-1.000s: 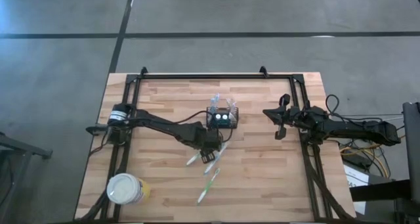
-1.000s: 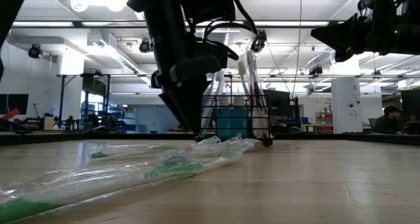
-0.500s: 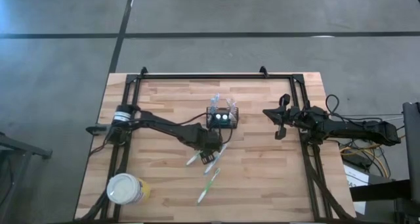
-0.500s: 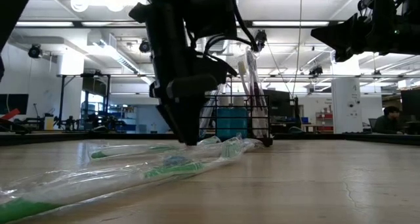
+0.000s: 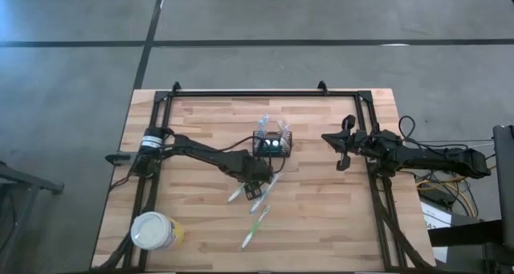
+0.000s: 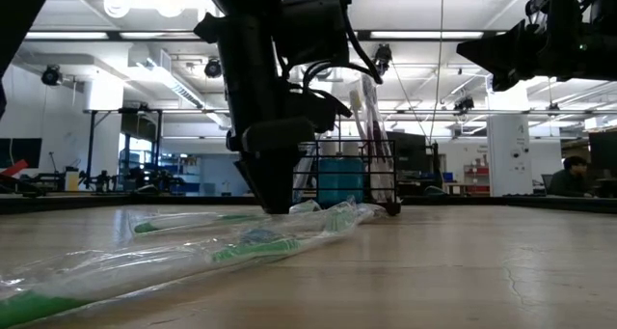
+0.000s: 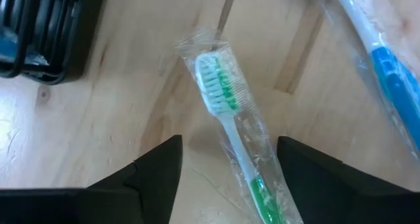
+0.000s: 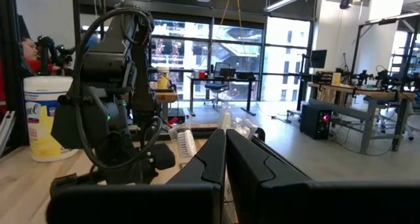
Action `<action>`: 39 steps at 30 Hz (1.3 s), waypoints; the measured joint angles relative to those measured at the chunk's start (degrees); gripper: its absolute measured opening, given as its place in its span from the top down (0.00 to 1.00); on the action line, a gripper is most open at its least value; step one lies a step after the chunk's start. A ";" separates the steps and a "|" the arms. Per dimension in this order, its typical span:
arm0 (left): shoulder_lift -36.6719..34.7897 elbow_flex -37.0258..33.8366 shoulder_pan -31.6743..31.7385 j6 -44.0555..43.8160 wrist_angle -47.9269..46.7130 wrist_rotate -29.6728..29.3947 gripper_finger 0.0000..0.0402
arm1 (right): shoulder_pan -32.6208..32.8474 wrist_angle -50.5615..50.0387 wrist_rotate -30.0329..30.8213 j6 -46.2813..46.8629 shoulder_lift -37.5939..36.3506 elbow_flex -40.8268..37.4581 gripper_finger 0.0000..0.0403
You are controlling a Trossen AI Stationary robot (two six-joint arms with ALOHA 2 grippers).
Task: Pick & Place toothbrushing station
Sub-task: Put the top green toothbrush into the wire organizer
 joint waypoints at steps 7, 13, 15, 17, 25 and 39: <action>0.16 -0.11 -0.13 3.00 0.48 0.59 0.61 | -0.02 -0.01 0.01 -0.01 -0.02 0.00 0.98; 0.18 -0.25 -0.22 5.87 0.35 0.86 0.87 | -0.01 -0.01 0.02 -0.02 0.00 0.00 0.98; 0.17 -0.26 -0.34 7.08 0.11 0.61 0.94 | -0.02 -0.01 0.02 -0.03 -0.02 0.00 0.98; 0.00 -0.30 -0.53 7.88 0.04 0.33 0.98 | 0.00 0.01 0.02 -0.04 0.00 0.00 0.98; -4.94 -1.04 -2.32 15.15 -1.29 -1.54 0.97 | 0.00 -0.01 0.02 -0.23 0.00 0.00 0.98; -40.86 -16.79 -2.75 28.85 15.50 0.22 0.99 | -0.01 -0.07 0.01 -0.25 0.00 0.00 0.98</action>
